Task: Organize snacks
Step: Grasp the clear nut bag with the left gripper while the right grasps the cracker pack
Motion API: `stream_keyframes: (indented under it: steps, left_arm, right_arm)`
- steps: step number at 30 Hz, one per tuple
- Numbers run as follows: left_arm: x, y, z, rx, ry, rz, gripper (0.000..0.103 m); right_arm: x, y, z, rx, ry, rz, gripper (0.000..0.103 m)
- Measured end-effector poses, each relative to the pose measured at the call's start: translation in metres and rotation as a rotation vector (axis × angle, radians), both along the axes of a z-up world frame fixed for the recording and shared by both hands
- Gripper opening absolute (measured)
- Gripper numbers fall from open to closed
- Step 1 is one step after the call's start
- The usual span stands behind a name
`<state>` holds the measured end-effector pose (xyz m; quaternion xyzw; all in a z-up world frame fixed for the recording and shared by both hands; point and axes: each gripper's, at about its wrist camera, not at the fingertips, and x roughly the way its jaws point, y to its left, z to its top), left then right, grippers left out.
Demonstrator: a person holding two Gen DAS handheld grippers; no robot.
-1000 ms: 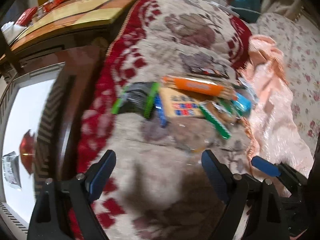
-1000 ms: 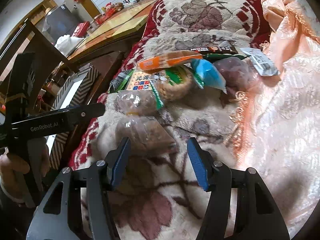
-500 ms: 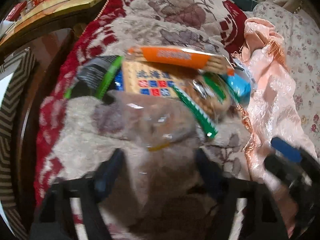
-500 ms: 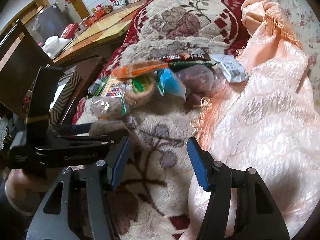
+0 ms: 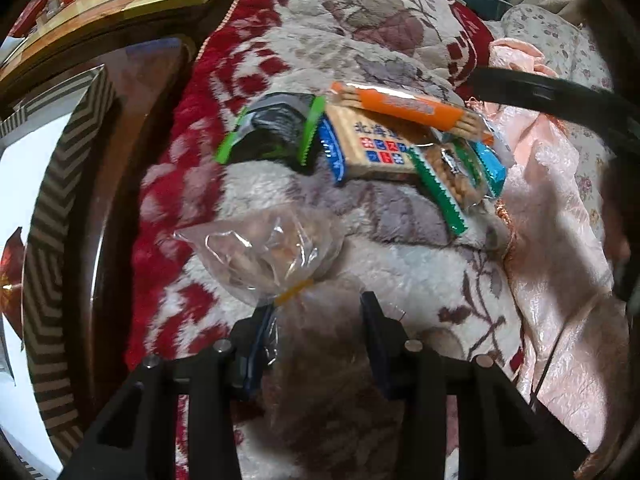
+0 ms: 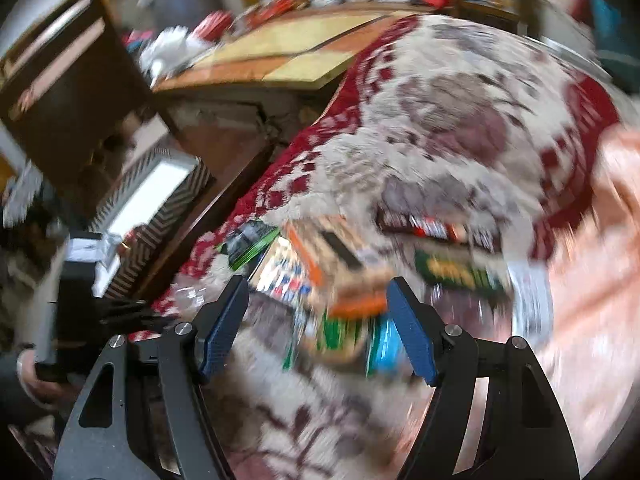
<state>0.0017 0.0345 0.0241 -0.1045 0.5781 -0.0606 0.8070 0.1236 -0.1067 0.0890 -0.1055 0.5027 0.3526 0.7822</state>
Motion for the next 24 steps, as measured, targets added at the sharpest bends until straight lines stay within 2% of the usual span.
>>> stream_keyframes:
  steps: [4,6,8,9,11,13,14,15,17,24]
  left_arm:
    - [0.001,0.004,-0.003,-0.001,0.003,0.023,0.054]
    - [0.001,0.008,-0.004,0.003,0.013,0.046,0.064]
    - [0.003,0.012,-0.005,-0.008,0.019,0.064,0.068]
    - [0.004,0.014,-0.006,-0.004,0.021,0.072,0.072]
    - [0.005,0.016,-0.007,-0.004,0.023,0.076,0.074]
    - [0.006,0.018,-0.008,-0.012,0.022,0.077,0.074]
    - [0.005,0.018,-0.008,-0.011,0.015,0.078,0.072]
    - [0.004,0.017,-0.006,-0.012,0.001,0.073,0.059]
    - [0.002,0.016,-0.003,-0.014,-0.016,0.056,0.045]
    - [-0.007,0.010,0.006,-0.018,-0.032,0.035,0.039]
  right_arm:
    - [0.031,0.030,-0.029,-0.116,0.072,0.137,0.072]
    - [0.042,0.040,-0.046,-0.162,0.117,0.186,0.072]
    - [0.049,0.045,-0.060,-0.200,0.135,0.191,0.072]
    - [0.052,0.046,-0.065,-0.203,0.154,0.183,0.072]
    - [0.056,0.044,-0.070,-0.187,0.192,0.152,0.072]
    - [0.053,0.040,-0.067,-0.144,0.182,0.129,0.062]
    - [0.048,0.039,-0.065,-0.138,0.166,0.133,0.059]
    - [0.039,0.037,-0.061,-0.145,0.128,0.136,0.053]
    - [0.027,0.033,-0.056,-0.154,0.094,0.120,0.053]
    - [-0.031,-0.005,-0.026,-0.004,0.009,-0.027,0.052]
